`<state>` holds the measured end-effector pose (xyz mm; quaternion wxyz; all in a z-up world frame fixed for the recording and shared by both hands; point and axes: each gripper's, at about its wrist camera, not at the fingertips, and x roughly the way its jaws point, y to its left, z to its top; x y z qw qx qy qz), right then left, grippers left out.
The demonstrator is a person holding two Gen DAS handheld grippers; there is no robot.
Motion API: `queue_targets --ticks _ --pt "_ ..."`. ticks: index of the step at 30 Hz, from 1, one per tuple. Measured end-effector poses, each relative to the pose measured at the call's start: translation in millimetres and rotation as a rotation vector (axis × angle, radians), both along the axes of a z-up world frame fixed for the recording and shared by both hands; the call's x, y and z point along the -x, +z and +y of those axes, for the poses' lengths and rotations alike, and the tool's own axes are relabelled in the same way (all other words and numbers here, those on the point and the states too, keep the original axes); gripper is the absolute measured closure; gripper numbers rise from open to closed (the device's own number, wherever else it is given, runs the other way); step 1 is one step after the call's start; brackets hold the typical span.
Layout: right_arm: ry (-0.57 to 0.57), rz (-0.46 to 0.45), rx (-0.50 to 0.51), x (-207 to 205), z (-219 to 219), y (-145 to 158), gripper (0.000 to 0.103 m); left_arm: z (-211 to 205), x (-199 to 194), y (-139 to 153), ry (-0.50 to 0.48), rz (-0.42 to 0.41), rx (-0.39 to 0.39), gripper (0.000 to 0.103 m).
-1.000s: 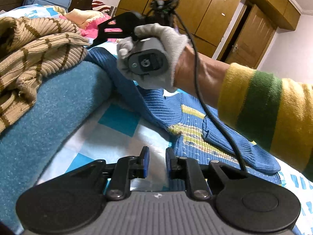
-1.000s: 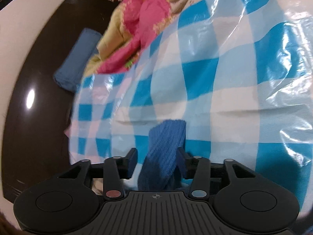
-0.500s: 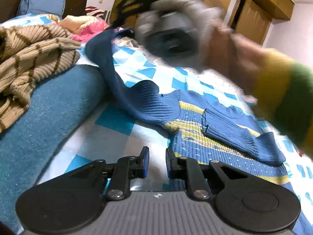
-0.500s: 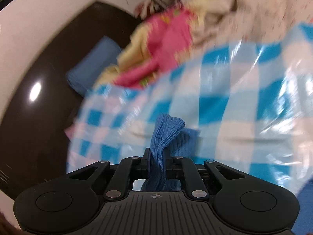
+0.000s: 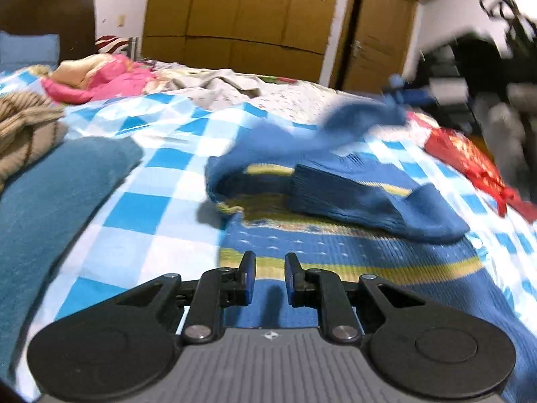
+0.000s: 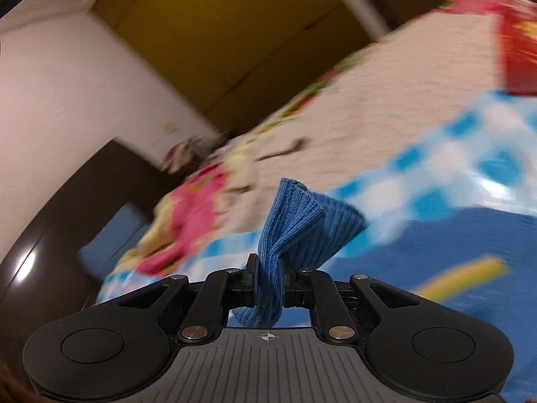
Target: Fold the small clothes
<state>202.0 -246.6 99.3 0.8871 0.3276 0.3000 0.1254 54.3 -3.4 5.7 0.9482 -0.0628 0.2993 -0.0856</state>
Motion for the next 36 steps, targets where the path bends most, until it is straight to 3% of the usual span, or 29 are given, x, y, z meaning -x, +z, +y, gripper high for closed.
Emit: queue_targets --ticks 6,12,18,22,25,30,33,36 --pt "-0.077 0.110 0.179 22 -38 -61 0.091 -25 -6 6 -0.045 0.021 -0.103 0.073" --pt "-0.097 0.131 0.044 27 -66 -84 0.087 -38 -21 9 -0.074 0.018 -0.179 0.071" --pt "-0.146 0.107 -0.032 33 -82 -81 0.088 -38 -40 18 -0.042 0.000 -0.181 0.071" --pt "-0.131 0.046 0.030 46 -83 -71 0.088 -35 -53 22 -0.037 -0.019 -0.159 0.070" --pt "-0.154 0.101 0.107 46 -84 -80 0.087 -39 -65 17 -0.046 -0.006 -0.171 0.068" --pt "-0.181 0.155 0.038 49 -97 -91 0.084 -38 -81 2 -0.052 0.067 -0.228 0.068" --pt "-0.192 0.130 0.037 54 -102 -84 0.083 -26 -72 15 -0.031 -0.005 -0.169 0.068" --pt "-0.218 0.113 0.123 57 -102 -78 0.083 -22 -81 26 -0.005 -0.038 -0.122 0.064"
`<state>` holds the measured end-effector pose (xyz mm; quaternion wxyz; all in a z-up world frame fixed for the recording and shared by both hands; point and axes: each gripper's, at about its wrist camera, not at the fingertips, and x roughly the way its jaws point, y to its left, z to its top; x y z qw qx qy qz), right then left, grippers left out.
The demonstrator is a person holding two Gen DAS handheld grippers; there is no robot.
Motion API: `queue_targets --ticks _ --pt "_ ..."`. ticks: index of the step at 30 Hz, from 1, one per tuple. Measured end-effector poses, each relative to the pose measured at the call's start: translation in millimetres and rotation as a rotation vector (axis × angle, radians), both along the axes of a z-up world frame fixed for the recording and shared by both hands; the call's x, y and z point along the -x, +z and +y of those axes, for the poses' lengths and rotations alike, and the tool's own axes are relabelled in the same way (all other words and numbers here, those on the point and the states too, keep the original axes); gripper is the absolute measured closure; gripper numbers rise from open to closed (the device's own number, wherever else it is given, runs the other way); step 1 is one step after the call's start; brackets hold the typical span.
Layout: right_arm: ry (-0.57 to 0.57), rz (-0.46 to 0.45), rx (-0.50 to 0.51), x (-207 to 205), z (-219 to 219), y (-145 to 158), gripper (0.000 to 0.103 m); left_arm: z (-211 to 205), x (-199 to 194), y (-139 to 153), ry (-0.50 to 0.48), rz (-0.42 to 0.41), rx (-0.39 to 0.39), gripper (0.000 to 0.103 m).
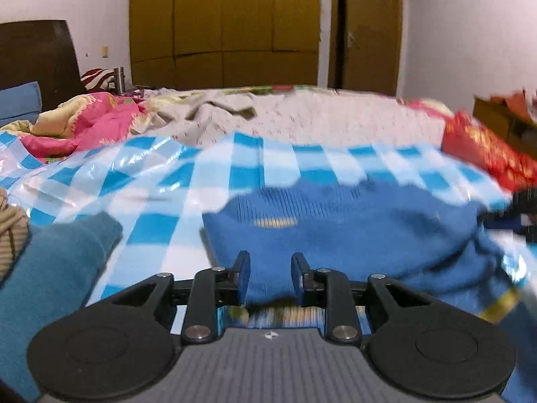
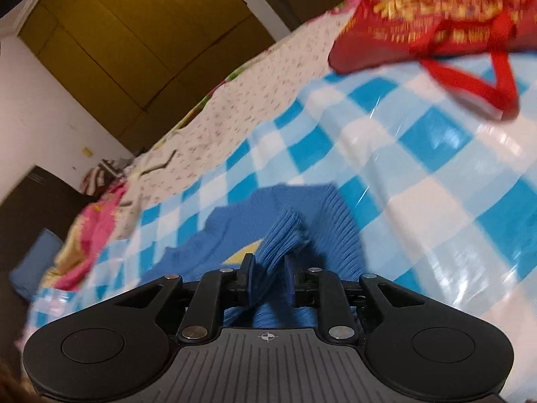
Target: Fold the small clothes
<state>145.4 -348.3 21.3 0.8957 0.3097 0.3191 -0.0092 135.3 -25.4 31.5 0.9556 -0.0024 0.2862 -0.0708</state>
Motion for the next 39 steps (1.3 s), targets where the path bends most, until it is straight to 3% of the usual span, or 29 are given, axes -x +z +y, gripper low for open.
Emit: queue_targets --ticks 3,6,10,13,17,20,23,26,29,35,39 --pt "-0.002 0.054 0.069 -5 5 -4 0.083 -9 -23 -7 -0.005 0.040 -0.030 0.064" --pt "0.024 0.098 0.118 -4 11 -8 0.083 -17 -40 -32 -0.003 0.144 -0.143 0.063" --pt "0.014 0.166 0.200 -3 6 -15 0.092 -14 -25 -36 -0.052 0.113 -0.217 0.063" --pt "0.005 0.150 0.197 2 -1 -8 0.085 -9 -18 -26 -0.046 0.091 -0.226 0.063" --pt "0.031 0.054 0.218 11 6 13 0.082 -3 -16 -10 -0.053 0.051 -0.160 0.063" --pt "0.063 0.071 0.210 -3 13 15 0.071 -7 -23 -6 -0.057 0.031 -0.142 0.063" --pt "0.067 0.109 0.152 -21 12 6 0.068 -13 -29 -15 -0.073 0.045 -0.166 0.063" --pt "0.067 0.144 0.021 -32 6 -7 0.067 -14 -34 -30 -0.068 0.101 -0.186 0.063" --pt "0.040 0.162 -0.068 -36 -3 -13 0.080 -10 -32 -32 -0.073 0.099 -0.186 0.063" --pt "0.051 0.105 -0.101 -37 -5 7 0.089 -11 -33 -29 -0.075 0.088 -0.190 0.063" --pt "0.096 -0.050 -0.149 -30 2 42 0.090 -6 -28 -23 -0.071 0.057 -0.167 0.063"
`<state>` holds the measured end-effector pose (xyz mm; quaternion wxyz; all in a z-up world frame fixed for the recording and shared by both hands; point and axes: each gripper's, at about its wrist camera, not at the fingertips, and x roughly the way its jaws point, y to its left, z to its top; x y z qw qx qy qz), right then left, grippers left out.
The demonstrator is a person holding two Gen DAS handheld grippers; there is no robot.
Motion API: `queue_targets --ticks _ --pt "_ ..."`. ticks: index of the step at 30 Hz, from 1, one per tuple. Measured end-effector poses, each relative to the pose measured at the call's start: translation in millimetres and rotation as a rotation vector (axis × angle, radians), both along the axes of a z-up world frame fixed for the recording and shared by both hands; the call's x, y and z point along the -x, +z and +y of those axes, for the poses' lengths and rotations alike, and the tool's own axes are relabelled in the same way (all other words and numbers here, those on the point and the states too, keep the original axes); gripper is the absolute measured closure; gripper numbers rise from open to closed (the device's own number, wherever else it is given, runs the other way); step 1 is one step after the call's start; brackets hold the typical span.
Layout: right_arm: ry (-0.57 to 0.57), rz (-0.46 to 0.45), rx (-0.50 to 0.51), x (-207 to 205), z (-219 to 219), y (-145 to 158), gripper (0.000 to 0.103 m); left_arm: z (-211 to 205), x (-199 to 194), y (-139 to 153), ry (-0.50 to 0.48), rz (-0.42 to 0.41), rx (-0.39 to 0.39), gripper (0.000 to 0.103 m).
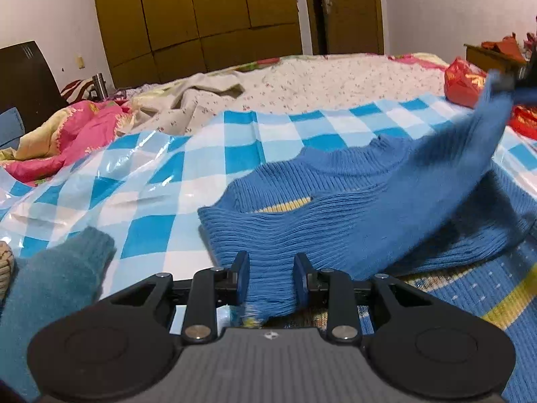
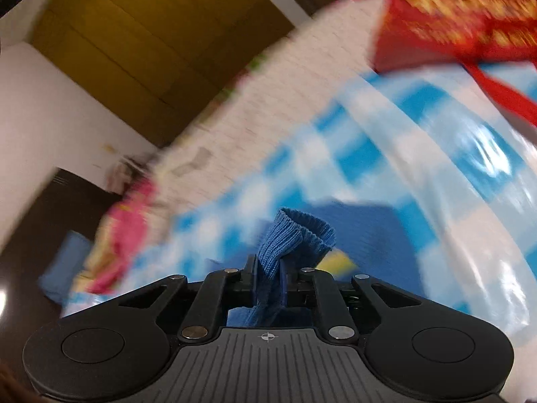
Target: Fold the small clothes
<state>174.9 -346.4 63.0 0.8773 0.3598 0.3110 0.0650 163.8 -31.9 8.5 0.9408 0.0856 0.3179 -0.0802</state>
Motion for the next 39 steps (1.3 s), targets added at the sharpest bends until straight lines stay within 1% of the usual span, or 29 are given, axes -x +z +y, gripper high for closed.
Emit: queue_targets --ticks 2,3,4,5,6,8,9,10,11,12,13,16,18,21,23,24,27,29,32,35,37,39 --pt "0.008 -0.111 -0.020 16 -1 14 0.090 3 1 -2 -0.002 0.008 0.006 0.063" --pt "0.006 -0.139 -0.023 23 -3 16 0.090 3 0 -4 -0.001 0.018 0.002 0.063" --pt "0.006 -0.134 -0.012 27 -5 13 0.090 3 1 -7 -0.001 0.025 -0.008 0.063" --pt "0.012 -0.092 0.012 28 -8 4 0.090 3 2 -8 -0.005 0.028 -0.016 0.062" --pt "-0.004 -0.025 0.047 27 -11 -9 0.088 3 3 -9 -0.010 0.028 -0.025 0.062" --pt "-0.035 0.167 0.154 22 -17 -38 0.087 2 7 -8 -0.021 0.023 -0.043 0.062" --pt "-0.046 0.213 0.162 24 -20 -49 0.087 3 8 -7 -0.025 0.021 -0.050 0.062" --pt "-0.050 0.221 0.148 28 -23 -53 0.087 4 8 -6 -0.027 0.020 -0.055 0.062" --pt "-0.058 0.215 0.139 32 -25 -53 0.087 5 8 -5 -0.026 0.019 -0.060 0.062" --pt "-0.068 0.204 0.151 34 -25 -51 0.087 6 8 -3 -0.020 0.014 -0.062 0.062" --pt "-0.078 0.192 0.183 36 -24 -46 0.087 7 9 -1 -0.013 0.006 -0.060 0.062" --pt "-0.097 0.153 0.327 36 -12 -33 0.087 9 8 7 -0.004 -0.027 -0.026 0.062" --pt "-0.075 0.108 0.376 33 -4 -25 0.087 7 4 8 -0.006 -0.032 -0.020 0.062" --pt "0.015 0.057 0.401 23 16 -19 0.086 1 -7 -1 -0.010 -0.006 -0.039 0.062" --pt "0.077 0.066 0.399 12 27 -25 0.086 3 -14 -10 0.008 0.032 -0.061 0.062" --pt "0.088 0.080 0.404 6 32 -31 0.088 5 -14 -12 0.015 0.037 -0.066 0.061" --pt "0.056 0.178 0.491 -11 30 -55 0.089 16 -10 -12 0.021 0.038 -0.077 0.056" --pt "0.052 0.186 0.456 -10 23 -60 0.089 21 -7 -11 0.023 0.042 -0.071 0.055" --pt "0.054 0.167 0.473 2 23 -48 0.087 26 2 -5 0.034 0.038 -0.049 0.055" --pt "0.079 0.126 0.446 23 23 -36 0.086 31 19 4 0.025 0.027 -0.015 0.055" --pt "0.115 0.097 0.441 33 26 -31 0.086 30 29 5 0.013 0.031 -0.019 0.055" --pt "0.153 0.083 0.458 38 34 -30 0.085 27 31 -2 0.001 0.061 -0.052 0.055"
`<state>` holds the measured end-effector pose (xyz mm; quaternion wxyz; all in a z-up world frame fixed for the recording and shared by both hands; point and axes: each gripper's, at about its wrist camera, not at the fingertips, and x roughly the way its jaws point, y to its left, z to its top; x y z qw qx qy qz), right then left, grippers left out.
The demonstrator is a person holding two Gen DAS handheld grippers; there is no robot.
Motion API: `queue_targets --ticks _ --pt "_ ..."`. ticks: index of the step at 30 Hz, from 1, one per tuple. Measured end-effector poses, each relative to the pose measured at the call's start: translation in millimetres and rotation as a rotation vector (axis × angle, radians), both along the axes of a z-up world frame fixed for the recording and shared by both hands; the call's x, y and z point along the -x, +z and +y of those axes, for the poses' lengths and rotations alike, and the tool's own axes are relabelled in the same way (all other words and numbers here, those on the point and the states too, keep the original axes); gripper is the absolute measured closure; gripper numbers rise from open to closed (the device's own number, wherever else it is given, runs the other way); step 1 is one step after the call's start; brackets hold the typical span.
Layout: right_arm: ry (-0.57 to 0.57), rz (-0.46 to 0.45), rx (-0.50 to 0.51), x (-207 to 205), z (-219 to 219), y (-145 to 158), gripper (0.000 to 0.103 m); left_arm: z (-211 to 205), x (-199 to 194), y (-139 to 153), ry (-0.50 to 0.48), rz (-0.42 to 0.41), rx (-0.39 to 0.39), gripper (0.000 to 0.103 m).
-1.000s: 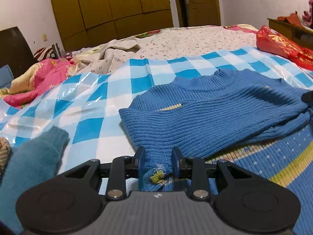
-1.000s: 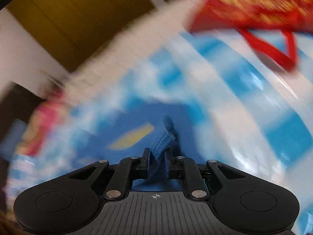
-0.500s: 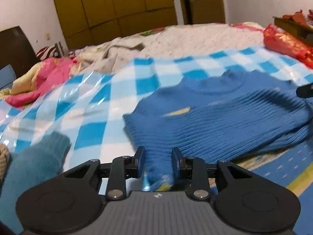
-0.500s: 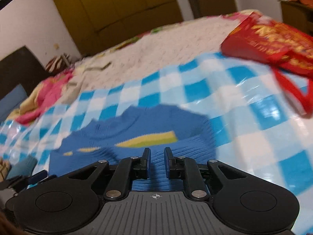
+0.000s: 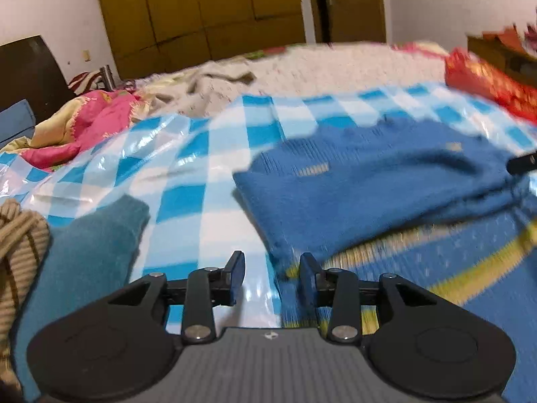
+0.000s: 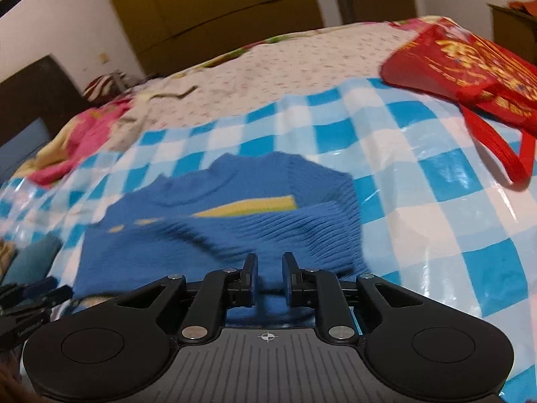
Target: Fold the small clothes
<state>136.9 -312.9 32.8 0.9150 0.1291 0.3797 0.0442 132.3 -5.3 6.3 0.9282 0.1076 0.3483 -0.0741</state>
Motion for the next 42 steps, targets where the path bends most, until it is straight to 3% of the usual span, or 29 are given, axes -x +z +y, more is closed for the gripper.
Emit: queue_targets --ticks 2,4,7,16,21,28,35,42 --pt "0.014 0.040 0.037 -4 8 -8 0.081 -3 -2 -9 0.012 0.038 -0.028 0.055" --pt "0.003 0.122 0.028 -12 10 -20 0.081 0 -1 -8 0.027 0.047 -0.001 0.055" --pt "0.000 0.102 -0.011 -2 7 -15 0.080 8 9 0 0.033 0.054 0.035 0.055" --pt "-0.006 0.159 -0.043 76 -24 -4 0.079 30 75 7 0.018 0.158 0.137 0.055" --pt "-0.017 0.229 -0.082 119 -44 -5 0.071 30 109 7 -0.002 0.218 0.163 0.055" --pt "0.003 0.291 -0.148 152 -51 -15 0.071 34 138 6 -0.004 0.293 0.211 0.055" --pt "0.051 0.326 -0.211 168 -54 -17 0.071 34 151 6 -0.002 0.327 0.221 0.055" --pt "0.064 0.355 -0.285 169 -55 -25 0.071 31 142 2 -0.033 0.376 0.279 0.056"
